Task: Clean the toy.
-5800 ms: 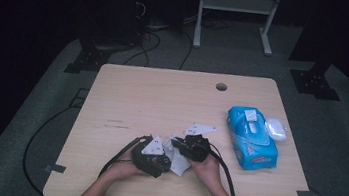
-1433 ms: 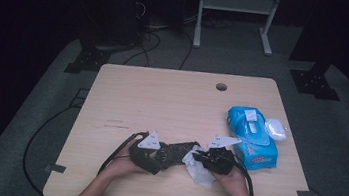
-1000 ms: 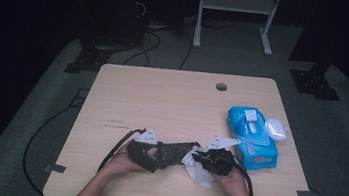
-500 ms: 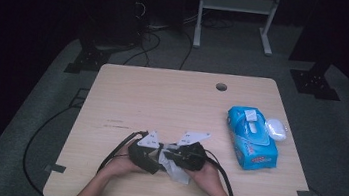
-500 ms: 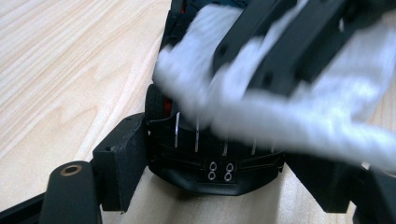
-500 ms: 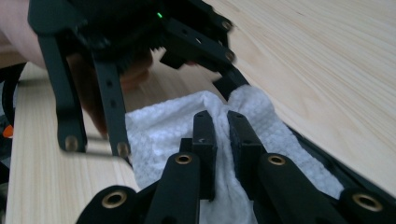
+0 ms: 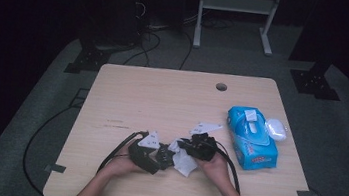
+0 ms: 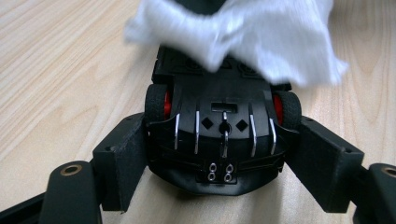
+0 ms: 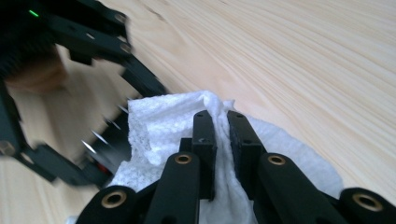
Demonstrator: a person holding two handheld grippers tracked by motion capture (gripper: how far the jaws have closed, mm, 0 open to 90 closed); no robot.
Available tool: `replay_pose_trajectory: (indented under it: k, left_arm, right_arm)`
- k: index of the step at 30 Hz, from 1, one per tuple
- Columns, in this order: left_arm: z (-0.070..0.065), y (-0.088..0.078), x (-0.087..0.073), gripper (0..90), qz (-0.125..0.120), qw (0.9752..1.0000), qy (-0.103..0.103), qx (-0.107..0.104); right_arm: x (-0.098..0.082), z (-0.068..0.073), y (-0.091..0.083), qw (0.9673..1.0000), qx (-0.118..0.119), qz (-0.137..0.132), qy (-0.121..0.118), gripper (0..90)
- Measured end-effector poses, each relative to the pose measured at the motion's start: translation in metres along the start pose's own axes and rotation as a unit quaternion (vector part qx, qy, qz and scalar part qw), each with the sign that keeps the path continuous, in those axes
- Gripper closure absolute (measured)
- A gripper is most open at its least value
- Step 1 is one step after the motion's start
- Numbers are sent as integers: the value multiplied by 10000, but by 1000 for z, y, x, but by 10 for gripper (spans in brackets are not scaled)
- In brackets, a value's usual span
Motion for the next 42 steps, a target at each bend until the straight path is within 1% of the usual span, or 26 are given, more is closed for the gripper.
replay_pose_trajectory:
  k: [2, 6, 8, 10, 14, 15, 17, 18, 20, 21, 23, 28, 30, 33, 38, 40, 42]
  left_arm:
    - [0, -1, 1, 239, 19, 10000, 45, -4]
    - [0, 0, 0, 239, -8, 10000, -17, -6]
    - [0, 0, 0, 239, 7, 10000, 14, -2]
    - [0, 0, 0, 239, 5, 10000, 3, 3]
    - [2, -1, 0, 238, -15, 10000, -85, -16]
    - [2, -1, 1, 234, -52, 9999, -141, -31]
    - [2, -1, 3, 203, -82, 9994, -301, -141]
    - [3, -2, 3, 189, -99, 9991, -367, -172]
    - [4, -2, 3, 182, -144, 9985, -477, -222]
    - [5, -1, 3, 179, -164, 9979, -579, -243]
    - [7, -1, 2, 174, -150, 9972, -682, -275]
    - [10, -1, 2, 171, -162, 9956, -861, -330]
    - [11, 0, 2, 168, -192, 9950, -931, -318]
    - [12, 0, 2, 167, -259, 9932, -1083, -335]
    - [15, 0, 3, 168, -248, 9908, -1265, -403]
    - [17, -1, 2, 168, -281, 9899, -1321, -427]
    - [17, 0, 2, 166, -298, 9896, -1340, -437]
  right_arm:
    - [-5, -7, -8, 9999, -77, 4, 73, 819]
    - [-16, -15, -27, 9997, -114, 46, 188, 819]
    - [-20, -15, -35, 9998, -64, 61, 201, 818]
    - [-23, -12, -43, 9998, -8, 83, 157, 818]
    - [-28, -9, -49, 9998, 68, 141, 144, 818]
    - [-30, -9, -49, 9998, 94, 130, 131, 818]
    - [-32, -9, -49, 9997, 107, 175, 141, 817]
    - [-33, -9, -49, 9997, 137, 146, 122, 816]
    - [-34, -8, -49, 9998, 141, 129, 82, 816]
    - [-34, -7, -49, 9998, 134, 135, 64, 816]
    - [-35, -6, -50, 9998, 130, 128, 31, 816]
    - [-36, -5, -50, 9998, 135, 130, -99, 818]
    - [-36, -4, -51, 9997, 154, 138, -106, 819]
    - [-36, -2, -52, 9996, 159, 161, -152, 819]
    - [-36, -2, -52, 9996, 141, 156, -201, 820]
    - [-36, -1, -51, 9994, 143, 144, -270, 821]
    - [-36, -1, -51, 9993, 143, 148, -298, 822]
Point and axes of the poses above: each handheld gripper's, and its own axes: y roughly forward along the jaws, x roughly out of its top, z roughly to its left, the point moved 2 cm from there along y, roughly forward along the jaws, and after that the axes turned 13 degrees about -z, right-handed, at the moved point
